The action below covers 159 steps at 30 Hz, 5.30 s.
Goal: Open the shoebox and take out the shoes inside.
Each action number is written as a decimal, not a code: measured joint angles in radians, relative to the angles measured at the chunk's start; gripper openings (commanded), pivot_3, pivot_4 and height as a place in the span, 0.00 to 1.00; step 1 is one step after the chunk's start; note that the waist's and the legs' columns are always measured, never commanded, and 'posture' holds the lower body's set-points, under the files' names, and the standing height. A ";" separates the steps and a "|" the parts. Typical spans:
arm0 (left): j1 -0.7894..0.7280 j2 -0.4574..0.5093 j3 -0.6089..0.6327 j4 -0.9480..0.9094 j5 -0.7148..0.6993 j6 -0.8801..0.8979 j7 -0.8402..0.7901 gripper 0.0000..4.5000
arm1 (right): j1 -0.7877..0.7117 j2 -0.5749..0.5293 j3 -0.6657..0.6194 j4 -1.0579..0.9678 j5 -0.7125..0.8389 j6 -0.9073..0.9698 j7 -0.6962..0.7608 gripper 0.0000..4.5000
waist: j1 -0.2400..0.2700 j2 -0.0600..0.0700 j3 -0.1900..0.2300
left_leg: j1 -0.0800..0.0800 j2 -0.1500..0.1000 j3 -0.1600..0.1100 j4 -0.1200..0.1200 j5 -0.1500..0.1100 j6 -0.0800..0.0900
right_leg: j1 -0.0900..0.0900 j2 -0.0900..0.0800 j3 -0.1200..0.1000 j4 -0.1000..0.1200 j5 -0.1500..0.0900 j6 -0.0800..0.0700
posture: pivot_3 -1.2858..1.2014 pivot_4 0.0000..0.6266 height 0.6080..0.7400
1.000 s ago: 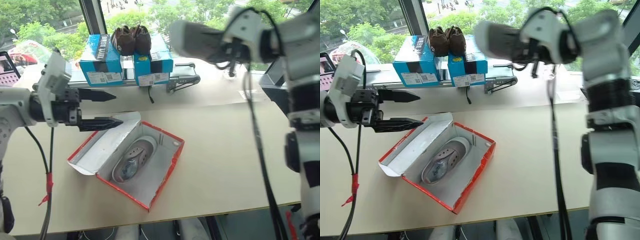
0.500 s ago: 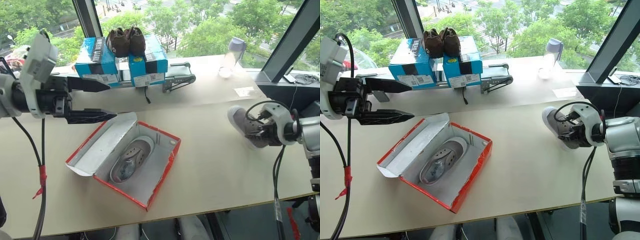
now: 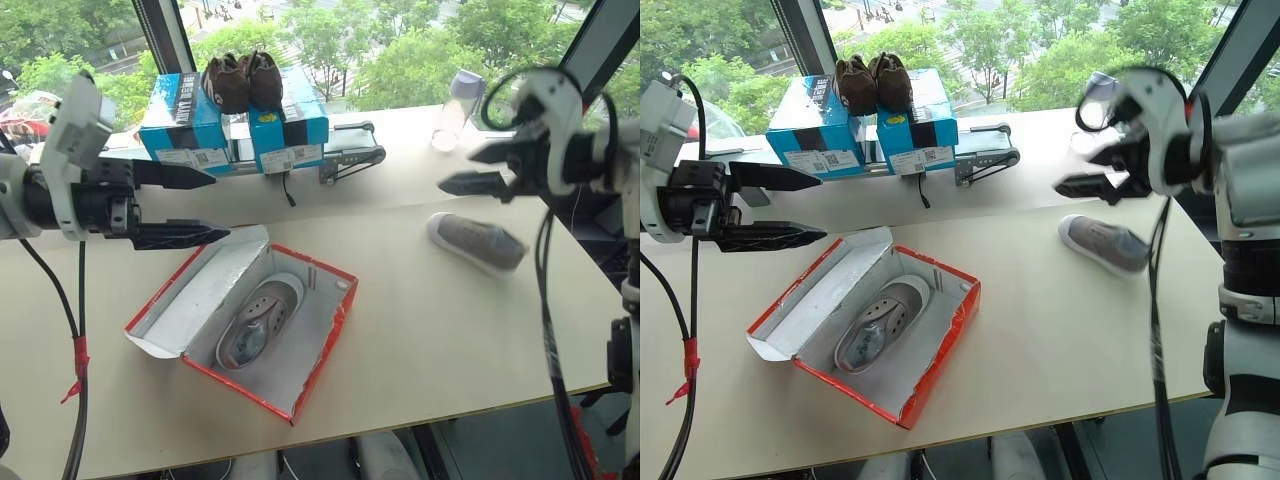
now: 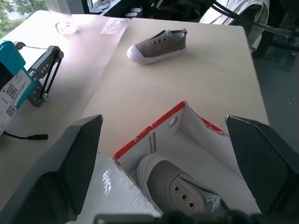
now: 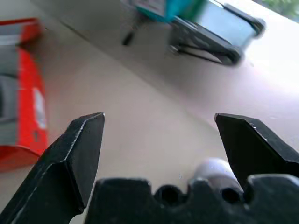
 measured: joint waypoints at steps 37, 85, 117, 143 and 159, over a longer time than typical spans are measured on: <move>0.040 0.005 -0.008 0.038 0.036 -0.015 -0.036 1.00 | 0.001 0.544 0.597 0.110 -0.402 -1.226 0.194 0.99 | 0.015 -0.003 0.000 | -0.013 -0.001 0.001 0.014 0.000 -0.001 | -0.012 0.002 0.006 0.008 0.007 -0.001 | 0.52 0.24 1.00; 0.019 0.009 -0.010 0.025 0.061 0.000 -0.015 1.00 | 0.019 0.729 0.651 0.371 -0.494 -1.422 0.134 0.01 | 0.017 -0.004 -0.001 | -0.011 0.000 0.001 0.014 0.000 -0.001 | -0.010 0.003 0.006 0.008 0.006 0.000 | 0.52 0.24 1.00; -0.073 -0.169 -0.150 0.139 0.163 -0.126 -0.063 1.00 | -0.516 0.355 0.118 0.732 -0.136 -0.167 -0.124 0.01 | 0.035 -0.004 -0.001 | -0.017 -0.003 0.001 0.013 0.000 -0.001 | -0.013 0.001 0.006 0.003 0.011 -0.005 | 0.52 0.24 1.00; -0.120 -0.187 -0.184 0.171 0.218 -0.152 -0.118 1.00 | 0.015 0.186 0.204 0.589 -0.209 -0.168 -0.263 0.01 | 0.013 -0.002 0.000 | -0.016 -0.002 0.001 0.014 0.000 0.000 | -0.013 0.001 0.007 0.006 0.008 0.000 | 0.52 0.24 1.00; -0.071 -0.179 -0.157 0.135 0.205 -0.119 -0.082 1.00 | -0.061 0.208 0.119 0.508 -0.173 -0.030 -0.271 0.98 | 0.012 -0.002 0.001 | -0.016 -0.002 0.001 0.014 -0.001 0.000 | -0.013 0.001 0.008 0.007 0.009 -0.001 | 0.52 0.24 1.00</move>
